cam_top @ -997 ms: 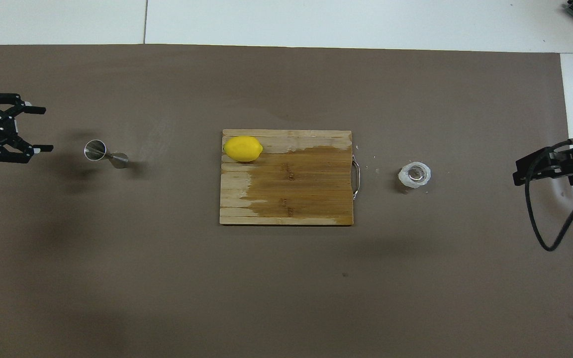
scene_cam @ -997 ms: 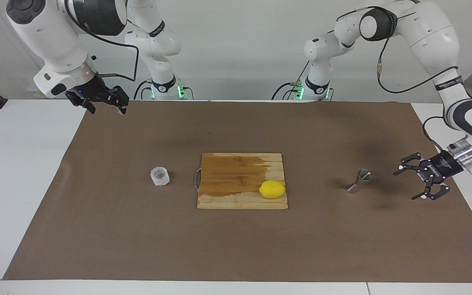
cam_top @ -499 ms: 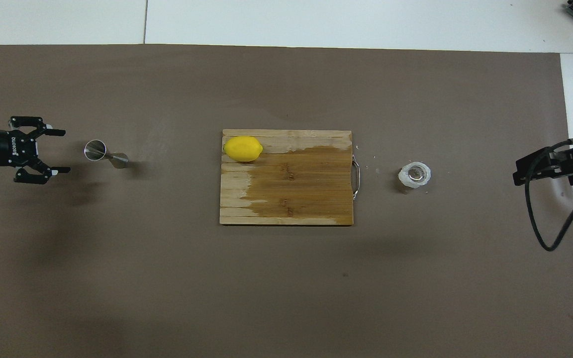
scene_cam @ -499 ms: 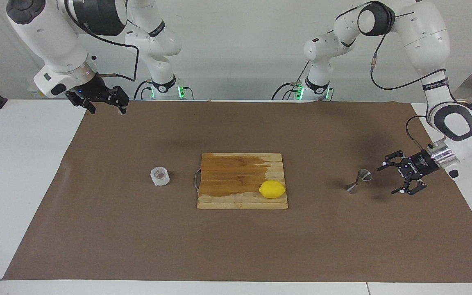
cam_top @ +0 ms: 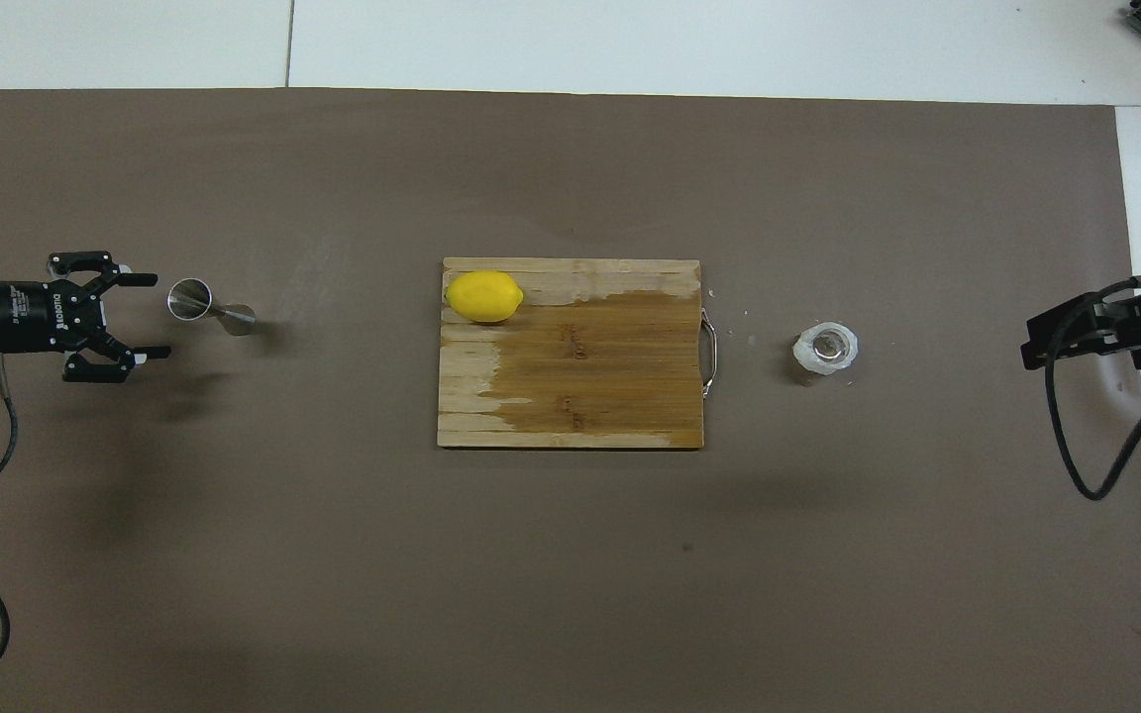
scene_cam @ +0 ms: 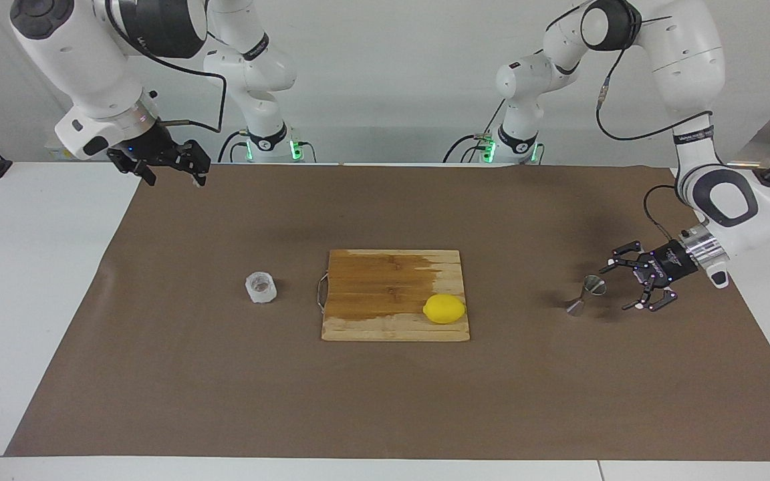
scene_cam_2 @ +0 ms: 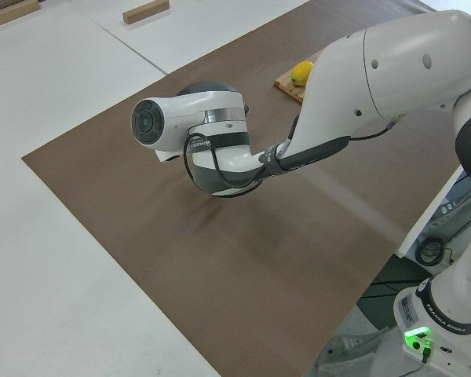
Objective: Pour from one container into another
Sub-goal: 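Move the open left gripper toward the small metal cup, then close the left gripper on the metal cup and lift it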
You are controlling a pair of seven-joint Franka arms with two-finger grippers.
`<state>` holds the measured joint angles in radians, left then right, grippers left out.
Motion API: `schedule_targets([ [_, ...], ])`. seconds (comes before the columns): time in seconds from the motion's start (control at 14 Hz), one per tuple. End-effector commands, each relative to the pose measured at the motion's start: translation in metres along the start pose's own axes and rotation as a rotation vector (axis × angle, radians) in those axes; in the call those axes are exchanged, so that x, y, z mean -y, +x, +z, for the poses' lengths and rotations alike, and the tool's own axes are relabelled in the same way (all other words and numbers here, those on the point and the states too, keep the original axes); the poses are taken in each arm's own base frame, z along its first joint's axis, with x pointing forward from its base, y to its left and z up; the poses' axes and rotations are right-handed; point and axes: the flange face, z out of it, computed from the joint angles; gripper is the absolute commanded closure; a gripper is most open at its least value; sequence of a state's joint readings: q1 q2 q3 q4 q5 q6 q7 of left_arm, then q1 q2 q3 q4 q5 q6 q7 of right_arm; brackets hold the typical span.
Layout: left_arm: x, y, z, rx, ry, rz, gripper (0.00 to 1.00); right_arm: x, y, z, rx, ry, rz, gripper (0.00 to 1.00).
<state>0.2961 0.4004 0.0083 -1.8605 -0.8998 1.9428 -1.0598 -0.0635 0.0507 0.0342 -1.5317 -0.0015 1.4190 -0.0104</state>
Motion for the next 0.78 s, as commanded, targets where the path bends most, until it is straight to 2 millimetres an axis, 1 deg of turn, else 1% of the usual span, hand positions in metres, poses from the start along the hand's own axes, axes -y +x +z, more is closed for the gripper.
schedule_targets([
  [0.0, 0.014, -0.020, 0.034, -0.023, -0.067, 0.004, 0.00, -0.002, -0.005, -0.001, 0.000, 0.027, -0.014, 0.00],
  [0.07, 0.013, -0.026, 0.046, -0.035, -0.095, 0.003, 0.00, -0.002, -0.005, -0.001, 0.000, 0.027, -0.015, 0.00],
  [0.14, 0.016, -0.024, 0.050, -0.037, -0.100, -0.006, 0.00, -0.002, -0.005, -0.001, 0.000, 0.027, -0.014, 0.00],
  [0.36, 0.015, -0.019, 0.043, -0.011, -0.121, -0.030, 0.00, -0.002, -0.005, -0.001, 0.000, 0.027, -0.015, 0.00],
  [0.71, 0.012, -0.023, 0.048, 0.013, -0.178, -0.055, 0.00, -0.002, -0.005, -0.001, 0.000, 0.027, -0.014, 0.00],
])
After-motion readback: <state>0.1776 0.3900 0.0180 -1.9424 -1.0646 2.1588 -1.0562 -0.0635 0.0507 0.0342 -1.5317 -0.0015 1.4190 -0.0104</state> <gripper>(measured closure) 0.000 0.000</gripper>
